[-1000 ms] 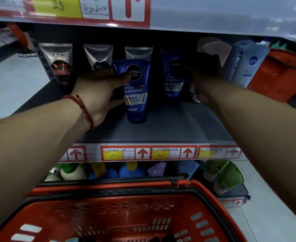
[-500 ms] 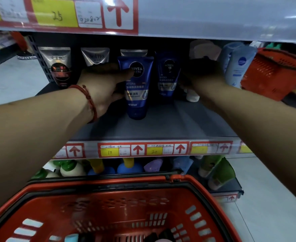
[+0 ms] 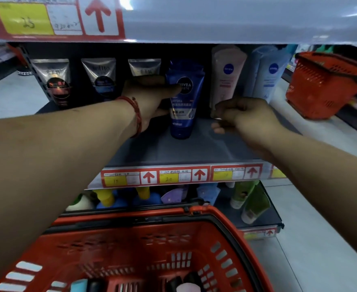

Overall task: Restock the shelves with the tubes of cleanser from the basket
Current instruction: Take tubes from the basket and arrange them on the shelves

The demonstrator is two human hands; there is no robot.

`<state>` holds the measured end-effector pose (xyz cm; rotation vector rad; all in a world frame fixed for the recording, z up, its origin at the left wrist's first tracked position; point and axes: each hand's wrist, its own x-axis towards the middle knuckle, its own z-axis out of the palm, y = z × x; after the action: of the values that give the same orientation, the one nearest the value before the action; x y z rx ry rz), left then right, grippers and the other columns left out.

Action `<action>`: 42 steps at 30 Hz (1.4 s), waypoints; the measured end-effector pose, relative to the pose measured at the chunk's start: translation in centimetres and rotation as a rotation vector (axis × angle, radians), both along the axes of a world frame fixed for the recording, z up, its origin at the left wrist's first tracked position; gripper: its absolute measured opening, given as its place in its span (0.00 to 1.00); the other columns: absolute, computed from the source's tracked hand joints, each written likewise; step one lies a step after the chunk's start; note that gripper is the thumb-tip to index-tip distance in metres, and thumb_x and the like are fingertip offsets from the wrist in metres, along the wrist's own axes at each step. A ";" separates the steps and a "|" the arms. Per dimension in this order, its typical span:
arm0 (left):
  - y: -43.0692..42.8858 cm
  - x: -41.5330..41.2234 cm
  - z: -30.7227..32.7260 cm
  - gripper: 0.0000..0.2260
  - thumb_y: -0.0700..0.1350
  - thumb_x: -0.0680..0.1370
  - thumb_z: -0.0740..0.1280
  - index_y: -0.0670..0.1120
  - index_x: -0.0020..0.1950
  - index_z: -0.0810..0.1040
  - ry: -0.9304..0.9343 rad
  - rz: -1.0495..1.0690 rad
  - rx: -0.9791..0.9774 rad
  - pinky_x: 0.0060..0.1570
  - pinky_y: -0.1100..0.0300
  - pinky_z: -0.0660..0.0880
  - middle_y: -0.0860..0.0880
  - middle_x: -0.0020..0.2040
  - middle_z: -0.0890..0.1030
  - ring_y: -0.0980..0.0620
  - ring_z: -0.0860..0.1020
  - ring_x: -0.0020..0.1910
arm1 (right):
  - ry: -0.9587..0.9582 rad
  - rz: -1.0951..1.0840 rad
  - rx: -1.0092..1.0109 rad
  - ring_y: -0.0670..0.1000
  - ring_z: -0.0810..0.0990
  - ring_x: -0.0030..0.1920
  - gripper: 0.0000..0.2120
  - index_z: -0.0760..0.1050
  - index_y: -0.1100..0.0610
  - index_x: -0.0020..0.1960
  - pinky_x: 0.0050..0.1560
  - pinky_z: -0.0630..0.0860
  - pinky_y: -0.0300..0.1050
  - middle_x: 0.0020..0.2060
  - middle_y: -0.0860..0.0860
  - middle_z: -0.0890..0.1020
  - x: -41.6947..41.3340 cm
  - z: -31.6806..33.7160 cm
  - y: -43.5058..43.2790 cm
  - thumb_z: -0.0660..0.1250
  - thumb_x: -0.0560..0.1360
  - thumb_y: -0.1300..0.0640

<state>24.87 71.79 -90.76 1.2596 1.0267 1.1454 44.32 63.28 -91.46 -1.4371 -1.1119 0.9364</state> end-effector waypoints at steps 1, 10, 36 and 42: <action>0.2 0.0 -0.1 0.15 0.38 0.75 0.74 0.42 0.61 0.81 0.022 -0.008 0.006 0.45 0.52 0.83 0.45 0.56 0.85 0.48 0.85 0.52 | 0.000 0.006 -0.006 0.59 0.85 0.46 0.07 0.78 0.64 0.57 0.48 0.84 0.48 0.50 0.61 0.84 0.1 -0.2 0.0 0.65 0.80 0.67; 1.0 0.2 -0.6 0.05 0.41 0.75 0.74 0.48 0.49 0.81 0.063 -0.028 0.029 0.41 0.56 0.82 0.48 0.51 0.86 0.50 0.85 0.50 | 0.062 -0.011 -0.067 0.59 0.84 0.43 0.10 0.77 0.66 0.60 0.46 0.85 0.47 0.49 0.62 0.83 1.1 -2.2 0.5 0.60 0.83 0.65; -14.5 -10.7 4.0 0.23 0.49 0.72 0.78 0.46 0.64 0.79 0.966 0.005 0.343 0.58 0.63 0.71 0.48 0.59 0.82 0.52 0.79 0.58 | -0.923 0.225 0.086 0.55 0.75 0.66 0.22 0.71 0.58 0.70 0.64 0.70 0.45 0.67 0.56 0.76 -8.8 2.8 -10.8 0.69 0.78 0.54; -20.2 -13.3 2.6 0.27 0.52 0.73 0.77 0.47 0.69 0.74 1.128 -0.081 0.397 0.65 0.55 0.71 0.47 0.67 0.79 0.48 0.76 0.66 | -1.042 0.366 0.089 0.57 0.74 0.66 0.25 0.68 0.55 0.73 0.65 0.72 0.52 0.67 0.55 0.73 -13.3 2.2 -15.9 0.69 0.78 0.51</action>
<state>11.59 51.60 -88.14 2.3501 1.5501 0.5123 31.05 47.41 -89.24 -1.7050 -2.1964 0.3029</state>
